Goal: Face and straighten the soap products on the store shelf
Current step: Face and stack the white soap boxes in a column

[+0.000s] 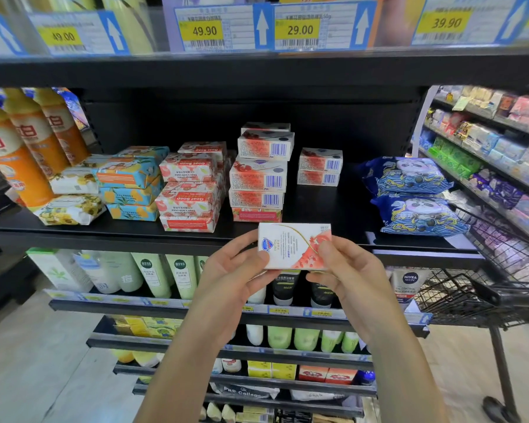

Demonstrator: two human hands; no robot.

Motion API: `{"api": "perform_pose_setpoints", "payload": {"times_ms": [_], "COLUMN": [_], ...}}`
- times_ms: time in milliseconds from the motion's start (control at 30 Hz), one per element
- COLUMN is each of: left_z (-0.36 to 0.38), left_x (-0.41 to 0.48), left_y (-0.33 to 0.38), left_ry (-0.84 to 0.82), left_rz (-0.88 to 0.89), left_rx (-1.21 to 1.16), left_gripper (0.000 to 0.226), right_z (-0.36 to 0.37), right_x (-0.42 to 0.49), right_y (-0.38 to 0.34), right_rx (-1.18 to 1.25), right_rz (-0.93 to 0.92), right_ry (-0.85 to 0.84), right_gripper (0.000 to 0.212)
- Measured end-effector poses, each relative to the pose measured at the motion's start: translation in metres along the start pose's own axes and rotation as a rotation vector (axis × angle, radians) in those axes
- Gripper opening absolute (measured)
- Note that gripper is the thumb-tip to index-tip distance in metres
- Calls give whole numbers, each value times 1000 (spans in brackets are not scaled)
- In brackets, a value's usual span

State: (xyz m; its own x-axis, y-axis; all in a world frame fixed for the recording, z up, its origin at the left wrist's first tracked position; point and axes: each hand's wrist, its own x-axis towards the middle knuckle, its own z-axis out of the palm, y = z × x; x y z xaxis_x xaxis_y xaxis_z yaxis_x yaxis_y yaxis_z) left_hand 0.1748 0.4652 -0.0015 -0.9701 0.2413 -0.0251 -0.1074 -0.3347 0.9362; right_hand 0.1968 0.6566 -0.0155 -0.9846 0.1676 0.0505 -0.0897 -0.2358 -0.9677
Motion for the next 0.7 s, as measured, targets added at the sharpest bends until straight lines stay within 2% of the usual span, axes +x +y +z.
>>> {"api": "perform_pose_setpoints", "payload": {"times_ms": [233,400,567,700], "left_z": [0,1,0,-1], "left_x": [0,-1,0,2], "left_y": [-2,-3,-1,1], "left_ry": [-14,-25,-34,-7], "left_rz": [17,-8,-64,-65], "left_rx": [19,42,66,82], "left_gripper": [41,44,57,54], "right_z": [-3,-7,-9,-9], "right_x": [-1,-2,0,1], "right_y": [2,5,7,9], "right_rx": [-11,-48,-81,-90], "right_rz": [-52,-120,-187,-209], "right_ry": [13,-20,-55,-73], "right_gripper": [37,40,44,46]}}
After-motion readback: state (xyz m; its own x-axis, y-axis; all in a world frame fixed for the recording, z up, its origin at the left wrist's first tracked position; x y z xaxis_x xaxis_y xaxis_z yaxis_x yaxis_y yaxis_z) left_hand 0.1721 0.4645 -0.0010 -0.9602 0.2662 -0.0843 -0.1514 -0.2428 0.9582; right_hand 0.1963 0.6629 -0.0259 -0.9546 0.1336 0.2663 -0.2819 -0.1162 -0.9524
